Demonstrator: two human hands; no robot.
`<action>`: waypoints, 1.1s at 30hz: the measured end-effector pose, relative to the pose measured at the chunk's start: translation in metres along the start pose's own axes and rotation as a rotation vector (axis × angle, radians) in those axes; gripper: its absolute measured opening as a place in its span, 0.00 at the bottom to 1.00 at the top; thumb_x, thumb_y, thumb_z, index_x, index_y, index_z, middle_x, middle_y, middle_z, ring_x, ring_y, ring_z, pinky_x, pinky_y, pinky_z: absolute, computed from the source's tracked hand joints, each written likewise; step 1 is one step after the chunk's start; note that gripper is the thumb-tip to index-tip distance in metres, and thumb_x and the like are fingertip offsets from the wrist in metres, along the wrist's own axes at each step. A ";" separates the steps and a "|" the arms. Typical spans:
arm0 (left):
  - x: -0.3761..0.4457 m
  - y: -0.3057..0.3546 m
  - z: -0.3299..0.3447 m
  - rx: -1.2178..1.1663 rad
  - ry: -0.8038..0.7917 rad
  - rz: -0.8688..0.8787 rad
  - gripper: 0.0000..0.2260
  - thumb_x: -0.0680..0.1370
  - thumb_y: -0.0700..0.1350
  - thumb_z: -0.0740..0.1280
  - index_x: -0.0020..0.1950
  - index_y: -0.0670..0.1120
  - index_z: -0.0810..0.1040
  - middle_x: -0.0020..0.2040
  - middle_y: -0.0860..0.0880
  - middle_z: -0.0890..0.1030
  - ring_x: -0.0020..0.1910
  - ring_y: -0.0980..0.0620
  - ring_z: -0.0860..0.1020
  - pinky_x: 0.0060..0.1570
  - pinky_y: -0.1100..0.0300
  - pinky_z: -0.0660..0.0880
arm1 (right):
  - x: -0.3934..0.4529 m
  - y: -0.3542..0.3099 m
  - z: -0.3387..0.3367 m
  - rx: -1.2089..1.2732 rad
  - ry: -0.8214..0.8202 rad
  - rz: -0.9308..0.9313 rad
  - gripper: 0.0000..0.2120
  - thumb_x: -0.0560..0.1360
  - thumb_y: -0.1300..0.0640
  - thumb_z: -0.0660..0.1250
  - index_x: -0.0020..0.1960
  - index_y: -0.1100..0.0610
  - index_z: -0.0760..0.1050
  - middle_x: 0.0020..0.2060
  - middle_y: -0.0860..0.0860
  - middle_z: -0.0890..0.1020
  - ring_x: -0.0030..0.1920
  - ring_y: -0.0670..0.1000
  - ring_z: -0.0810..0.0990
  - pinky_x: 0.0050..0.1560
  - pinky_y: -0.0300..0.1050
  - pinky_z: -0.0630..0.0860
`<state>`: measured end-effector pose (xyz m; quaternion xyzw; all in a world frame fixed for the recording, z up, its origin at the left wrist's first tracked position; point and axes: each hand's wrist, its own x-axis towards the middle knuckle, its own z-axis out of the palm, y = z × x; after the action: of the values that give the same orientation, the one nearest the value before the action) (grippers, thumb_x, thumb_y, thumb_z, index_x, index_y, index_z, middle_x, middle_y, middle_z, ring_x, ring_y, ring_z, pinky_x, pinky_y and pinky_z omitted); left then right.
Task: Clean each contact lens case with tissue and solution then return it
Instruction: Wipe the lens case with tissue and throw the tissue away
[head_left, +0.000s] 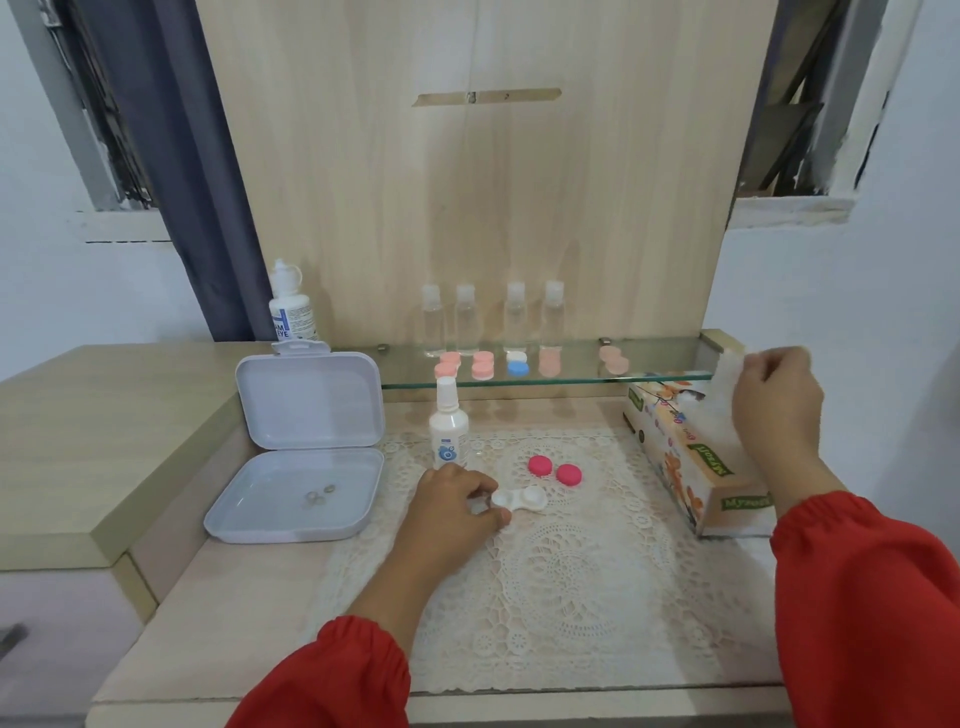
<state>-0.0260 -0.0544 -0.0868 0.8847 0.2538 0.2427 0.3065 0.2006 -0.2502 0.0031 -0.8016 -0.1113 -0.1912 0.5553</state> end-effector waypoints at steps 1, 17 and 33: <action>0.000 0.000 0.000 -0.002 -0.002 0.002 0.13 0.72 0.51 0.73 0.55 0.53 0.80 0.50 0.54 0.74 0.57 0.53 0.67 0.57 0.60 0.67 | -0.003 -0.005 -0.003 0.059 0.045 -0.035 0.11 0.82 0.56 0.55 0.57 0.62 0.69 0.47 0.54 0.73 0.47 0.54 0.71 0.46 0.46 0.66; -0.001 0.001 -0.002 -0.028 -0.012 0.000 0.09 0.72 0.50 0.72 0.52 0.54 0.82 0.48 0.56 0.73 0.56 0.54 0.66 0.52 0.64 0.62 | -0.111 -0.007 0.051 0.014 -0.331 -0.350 0.09 0.80 0.58 0.62 0.59 0.55 0.76 0.50 0.45 0.78 0.53 0.48 0.76 0.56 0.44 0.72; 0.000 0.001 -0.001 0.009 -0.013 0.000 0.11 0.73 0.51 0.71 0.54 0.54 0.82 0.49 0.56 0.73 0.55 0.54 0.66 0.52 0.62 0.63 | -0.040 -0.008 0.021 -0.545 -0.398 -0.059 0.03 0.71 0.63 0.64 0.42 0.63 0.75 0.43 0.60 0.77 0.45 0.61 0.76 0.38 0.46 0.69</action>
<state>-0.0264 -0.0546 -0.0854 0.8876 0.2529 0.2360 0.3042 0.1654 -0.2267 -0.0133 -0.9386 -0.1856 -0.0697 0.2824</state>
